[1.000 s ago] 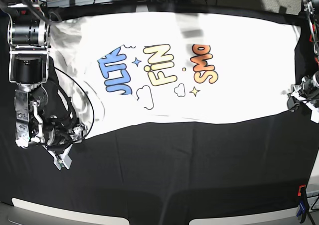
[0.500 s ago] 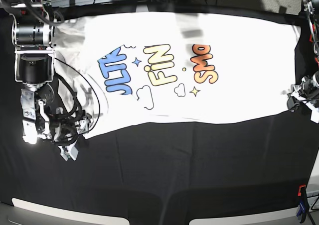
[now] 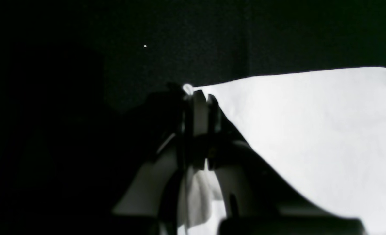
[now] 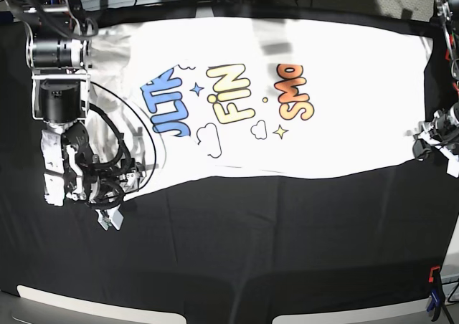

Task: Layout the t-shirt on the table in an organized manner, then fold the t-shirt properly
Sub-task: 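Grasp the shirt side edge with the right gripper near its hem, then fold the printed half over with the right gripper, flipping the shirt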

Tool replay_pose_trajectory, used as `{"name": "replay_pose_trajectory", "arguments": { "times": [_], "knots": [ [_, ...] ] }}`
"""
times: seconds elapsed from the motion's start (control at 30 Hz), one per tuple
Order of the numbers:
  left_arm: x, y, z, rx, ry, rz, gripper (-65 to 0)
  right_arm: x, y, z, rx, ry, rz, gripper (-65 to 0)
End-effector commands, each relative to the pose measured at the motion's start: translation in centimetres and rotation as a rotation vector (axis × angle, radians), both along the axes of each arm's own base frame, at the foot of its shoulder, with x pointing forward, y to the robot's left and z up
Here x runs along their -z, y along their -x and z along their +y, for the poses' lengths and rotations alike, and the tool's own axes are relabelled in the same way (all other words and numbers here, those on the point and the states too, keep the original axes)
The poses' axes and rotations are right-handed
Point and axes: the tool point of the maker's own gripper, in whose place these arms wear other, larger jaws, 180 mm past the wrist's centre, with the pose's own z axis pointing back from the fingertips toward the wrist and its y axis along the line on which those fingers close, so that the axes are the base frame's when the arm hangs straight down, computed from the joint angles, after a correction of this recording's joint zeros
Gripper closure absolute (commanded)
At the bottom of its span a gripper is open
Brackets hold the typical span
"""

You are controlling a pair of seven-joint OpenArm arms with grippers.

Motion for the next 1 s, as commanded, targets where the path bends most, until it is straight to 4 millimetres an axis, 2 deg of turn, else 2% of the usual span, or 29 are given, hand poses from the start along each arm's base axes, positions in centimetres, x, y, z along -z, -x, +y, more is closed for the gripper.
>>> {"name": "replay_pose_trajectory", "arguments": {
  "times": [0.0, 0.33, 0.43, 0.63, 0.7, 0.9, 0.97],
  "knots": [
    [-0.9, -0.5, 0.8, 0.001, -0.022, -0.013, 0.0, -1.6, -1.3, 0.1, -0.003, -0.012, -0.041, -29.5],
    [-0.9, -0.5, 0.8, 0.001, -0.022, -0.013, 0.0, -2.0, -1.2, 0.2, -0.033, 0.001, -0.033, -28.3],
    [-0.9, -0.5, 0.8, 0.001, -0.022, -0.013, 0.0, -3.1, -1.4, 1.2, -0.156, 0.005, -0.075, -25.4],
    [-0.9, -0.5, 0.8, 0.001, -0.022, -0.012, 0.0, -3.1, -1.0, 1.1, -0.165, 0.020, -0.056, -22.5],
    [-0.9, -0.5, 0.8, 0.001, -0.022, -0.012, 0.0, -3.1, -0.9, 1.0, -0.166, 0.024, -0.048, -19.9],
    [-0.9, -0.5, 0.8, 0.001, -0.022, -0.012, 0.0, -3.0, -0.7, 0.8, -0.169, 0.039, -0.036, 0.0],
    [-0.9, -0.5, 0.8, 0.001, -0.022, -0.012, 0.0, -3.0, -0.7, 0.7, -0.178, 0.041, -0.037, 0.0]
  ]
}}
